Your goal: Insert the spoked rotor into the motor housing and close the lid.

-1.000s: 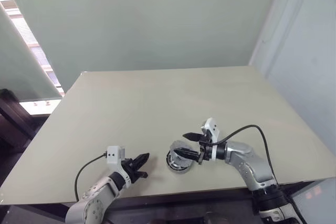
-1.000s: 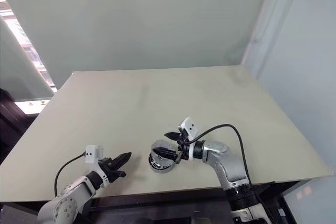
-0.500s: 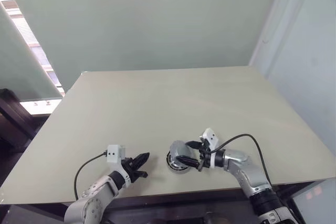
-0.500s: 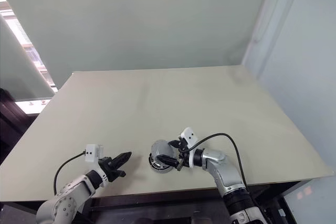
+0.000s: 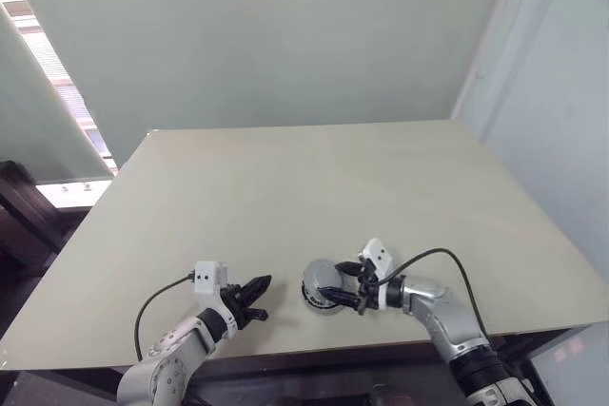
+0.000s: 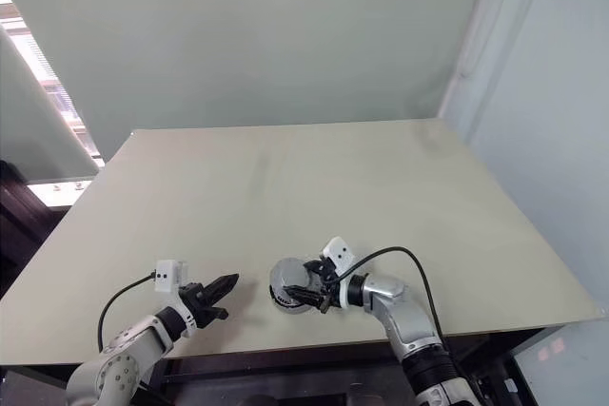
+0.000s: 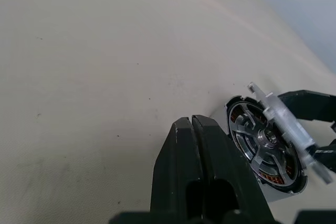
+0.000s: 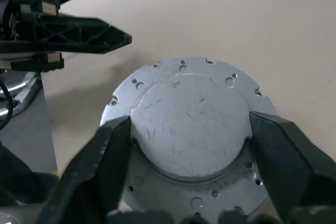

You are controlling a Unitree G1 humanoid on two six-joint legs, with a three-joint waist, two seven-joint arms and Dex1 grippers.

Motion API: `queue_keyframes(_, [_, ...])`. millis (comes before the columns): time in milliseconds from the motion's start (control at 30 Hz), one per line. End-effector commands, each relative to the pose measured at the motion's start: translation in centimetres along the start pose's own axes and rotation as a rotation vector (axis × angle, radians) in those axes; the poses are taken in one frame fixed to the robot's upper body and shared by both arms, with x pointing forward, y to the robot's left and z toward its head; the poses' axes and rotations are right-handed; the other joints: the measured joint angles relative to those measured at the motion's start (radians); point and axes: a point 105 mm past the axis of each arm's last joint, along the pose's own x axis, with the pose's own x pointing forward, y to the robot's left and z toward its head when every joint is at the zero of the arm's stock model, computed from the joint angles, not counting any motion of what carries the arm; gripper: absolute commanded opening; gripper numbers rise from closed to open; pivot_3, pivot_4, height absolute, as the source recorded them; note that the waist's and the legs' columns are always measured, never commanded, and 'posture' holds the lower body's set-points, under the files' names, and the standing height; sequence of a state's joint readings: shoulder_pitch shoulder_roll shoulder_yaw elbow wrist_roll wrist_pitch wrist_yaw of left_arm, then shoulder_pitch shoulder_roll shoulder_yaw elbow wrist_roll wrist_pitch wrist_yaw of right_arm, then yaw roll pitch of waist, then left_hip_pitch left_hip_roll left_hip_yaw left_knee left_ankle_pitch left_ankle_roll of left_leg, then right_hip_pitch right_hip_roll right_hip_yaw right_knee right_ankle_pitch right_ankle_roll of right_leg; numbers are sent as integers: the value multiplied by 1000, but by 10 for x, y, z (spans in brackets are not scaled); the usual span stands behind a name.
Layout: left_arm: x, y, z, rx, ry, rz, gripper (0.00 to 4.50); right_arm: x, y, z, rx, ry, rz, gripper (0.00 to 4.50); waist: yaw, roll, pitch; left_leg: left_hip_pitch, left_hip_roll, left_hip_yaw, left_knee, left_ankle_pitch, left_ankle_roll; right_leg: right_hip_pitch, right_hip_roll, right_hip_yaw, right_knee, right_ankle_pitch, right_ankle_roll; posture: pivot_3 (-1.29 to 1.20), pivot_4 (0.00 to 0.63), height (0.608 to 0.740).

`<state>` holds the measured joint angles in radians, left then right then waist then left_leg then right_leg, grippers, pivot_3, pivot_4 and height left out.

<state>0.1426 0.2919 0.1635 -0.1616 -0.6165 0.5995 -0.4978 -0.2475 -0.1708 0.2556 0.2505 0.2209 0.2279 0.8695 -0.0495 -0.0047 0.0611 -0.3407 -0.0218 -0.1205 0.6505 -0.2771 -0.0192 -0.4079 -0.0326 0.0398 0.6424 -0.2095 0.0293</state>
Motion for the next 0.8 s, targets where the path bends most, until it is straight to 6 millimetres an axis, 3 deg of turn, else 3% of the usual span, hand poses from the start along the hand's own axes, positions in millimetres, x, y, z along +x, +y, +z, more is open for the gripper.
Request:
queue_keyframes(33, [1,-10,14,52,-35,-37,0,4,1,10,-58,1,6,3211,0,0,0,0,0,0,0,0,0,0,0,0,0,0,0,0,0,740])
queue_keyframes(400, [3,-10,13,52,-33,-39,0,8,11,3,-203,209,42,3211,0,0,0,0,0,0,1,0,0,0,0,0,1,0,0,0,0,740])
queue_keyframes(800, [4,-12,10,47,-33,-44,0,13,9,0,-177,329,-51,3211,0,0,-1,0,0,0,1,0,0,0,0,0,1,0,0,0,0,740])
